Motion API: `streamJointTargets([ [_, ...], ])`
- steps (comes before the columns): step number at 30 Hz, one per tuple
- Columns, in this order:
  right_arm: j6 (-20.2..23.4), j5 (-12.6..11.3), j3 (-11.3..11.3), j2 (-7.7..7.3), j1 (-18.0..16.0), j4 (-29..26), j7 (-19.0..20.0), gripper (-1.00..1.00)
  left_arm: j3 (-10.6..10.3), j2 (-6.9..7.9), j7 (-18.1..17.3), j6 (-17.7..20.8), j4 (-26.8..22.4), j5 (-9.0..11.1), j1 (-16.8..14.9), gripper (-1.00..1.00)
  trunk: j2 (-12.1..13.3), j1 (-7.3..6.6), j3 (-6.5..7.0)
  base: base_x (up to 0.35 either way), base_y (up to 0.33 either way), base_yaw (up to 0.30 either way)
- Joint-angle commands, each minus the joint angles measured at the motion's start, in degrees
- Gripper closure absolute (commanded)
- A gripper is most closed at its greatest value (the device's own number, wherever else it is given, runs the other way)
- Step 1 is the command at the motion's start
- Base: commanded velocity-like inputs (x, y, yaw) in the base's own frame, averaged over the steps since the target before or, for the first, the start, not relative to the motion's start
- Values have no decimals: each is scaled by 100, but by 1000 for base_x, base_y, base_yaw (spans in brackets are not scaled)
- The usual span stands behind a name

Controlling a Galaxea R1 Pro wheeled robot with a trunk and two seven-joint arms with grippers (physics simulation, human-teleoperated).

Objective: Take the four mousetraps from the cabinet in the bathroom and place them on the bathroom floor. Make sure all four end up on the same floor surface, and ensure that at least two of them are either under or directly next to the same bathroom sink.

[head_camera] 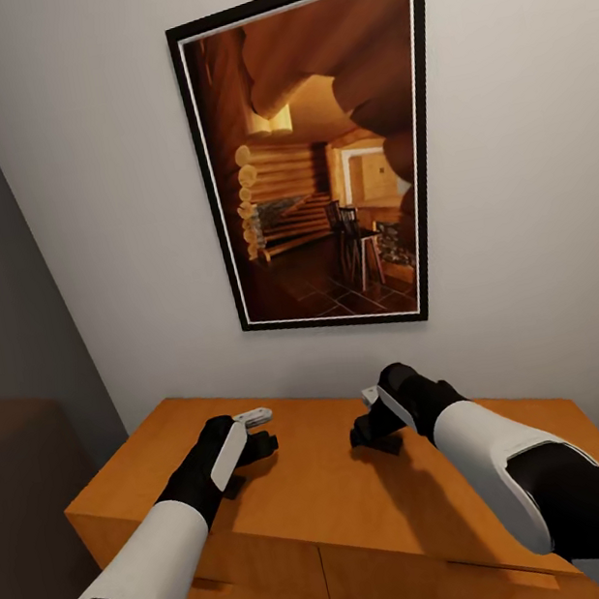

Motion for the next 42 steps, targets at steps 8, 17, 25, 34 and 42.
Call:
streamJointTargets([
  [8,15,61,23,5,-4,-5,47,-100,-22,5,54,12,-4,64,-4,-100,-5,1,-8,0,0,0],
  [17,6,63,31,-20,-4,7,46,-100,-22,5,57,12,-2,69,-3,-100,-5,1,-8,0,0,0],
  [25,4,72,32,-55,-4,9,46,-100,-22,5,56,12,-4,63,-3,-100,-5,1,-8,0,0,0],
  [34,-1,91,32,-96,-4,7,45,-100,-22,5,55,6,-8,61,-5,-100,-5,1,-8,0,0,0],
  [42,-21,88,32,-112,-4,8,42,-100,-22,5,57,3,-8,55,-5,-100,-5,1,-8,0,0,0],
])
